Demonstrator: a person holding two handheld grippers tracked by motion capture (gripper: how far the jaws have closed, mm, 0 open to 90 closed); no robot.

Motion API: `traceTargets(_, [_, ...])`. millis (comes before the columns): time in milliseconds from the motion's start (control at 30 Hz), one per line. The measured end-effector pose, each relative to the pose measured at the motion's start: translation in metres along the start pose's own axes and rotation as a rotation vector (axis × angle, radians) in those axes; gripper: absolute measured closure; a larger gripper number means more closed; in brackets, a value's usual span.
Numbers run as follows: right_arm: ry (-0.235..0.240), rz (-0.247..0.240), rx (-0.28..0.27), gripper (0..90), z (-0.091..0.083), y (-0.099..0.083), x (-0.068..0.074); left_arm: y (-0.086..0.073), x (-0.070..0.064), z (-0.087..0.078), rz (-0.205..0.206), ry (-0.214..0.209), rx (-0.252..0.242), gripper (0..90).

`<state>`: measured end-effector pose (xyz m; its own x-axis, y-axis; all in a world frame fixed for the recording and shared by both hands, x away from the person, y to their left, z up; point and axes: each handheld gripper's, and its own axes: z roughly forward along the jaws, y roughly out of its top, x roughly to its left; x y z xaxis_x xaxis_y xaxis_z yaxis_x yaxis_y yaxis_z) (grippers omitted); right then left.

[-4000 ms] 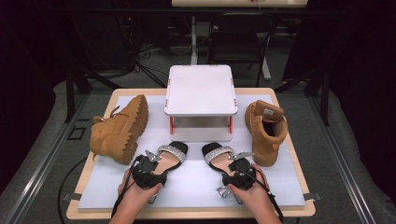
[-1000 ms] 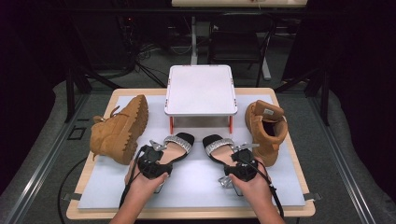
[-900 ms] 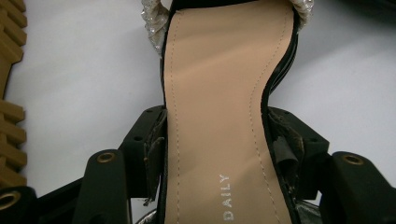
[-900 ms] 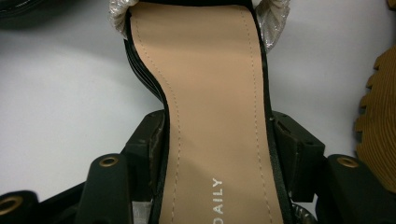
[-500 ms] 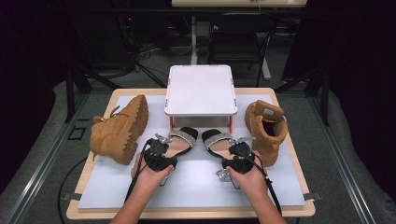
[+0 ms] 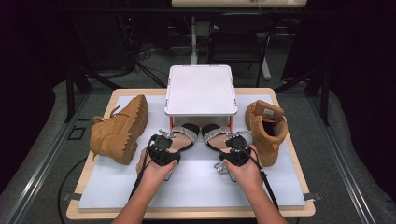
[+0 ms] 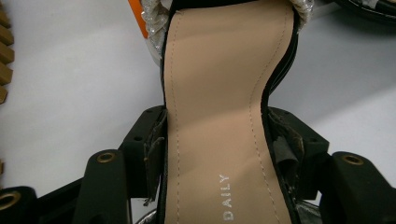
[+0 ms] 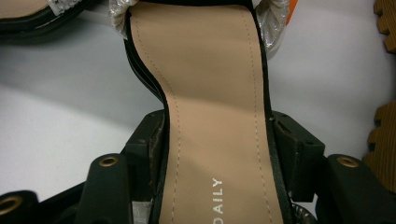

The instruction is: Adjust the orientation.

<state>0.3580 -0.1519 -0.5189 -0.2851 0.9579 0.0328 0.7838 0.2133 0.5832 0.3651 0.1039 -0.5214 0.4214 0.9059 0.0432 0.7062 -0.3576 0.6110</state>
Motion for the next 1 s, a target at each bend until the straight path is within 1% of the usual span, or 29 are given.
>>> traceTargets(100, [-0.001,0.004,-0.002,41.5,0.003,0.002,0.0,0.001,0.0,0.002,-0.007,0.001,-0.009,40.7])
traceTargets(133, [-0.004,-0.017,0.116,41.5,-0.005,0.006,-0.002,0.001,-0.001,0.003,-0.008,0.001,-0.009,40.7])
traceTargets(167, [0.0,0.008,-0.005,41.5,0.004,0.003,0.0,0.002,0.0,0.004,-0.011,0.002,-0.007,40.7])
traceTargets(267, [-0.002,0.012,-0.006,41.5,0.005,0.004,0.0,0.003,-0.001,0.007,-0.011,0.018,-0.008,40.7])
traceTargets(333, [-0.006,0.014,-0.009,41.5,0.007,0.004,0.0,0.003,0.0,0.009,-0.021,0.013,-0.009,40.7])
traceTargets(433, [-0.01,0.018,-0.011,41.5,0.008,0.004,0.001,0.003,-0.002,0.01,-0.017,0.019,-0.006,40.7])
traceTargets(467, [-0.012,0.025,-0.022,41.5,0.009,0.004,0.002,0.003,-0.002,0.01,-0.016,0.019,-0.006,40.7])
traceTargets(500, [0.007,-0.01,0.126,41.5,0.0,0.008,-0.001,0.003,-0.003,0.01,-0.017,0.016,-0.006,40.7])
traceTargets(533, [-0.011,0.013,-0.007,41.5,0.01,0.004,0.002,0.003,-0.003,0.01,-0.017,0.017,-0.008,40.7])
traceTargets(733, [-0.012,0.019,-0.011,41.5,0.012,0.003,0.003,0.003,-0.006,0.011,-0.008,0.029,-0.01,40.7])
traceTargets(867, [-0.01,0.028,-0.008,41.4,0.013,0.003,0.004,0.001,-0.006,0.011,-0.013,0.03,-0.015,40.7])
traceTargets(933, [-0.011,0.03,-0.013,41.4,0.014,0.002,0.004,0.001,-0.007,0.011,-0.009,0.033,-0.017,40.7])
traceTargets(1000, [-0.013,0.03,-0.018,41.4,0.014,0.002,0.004,0.001,-0.007,0.012,-0.015,0.029,-0.019,40.6])
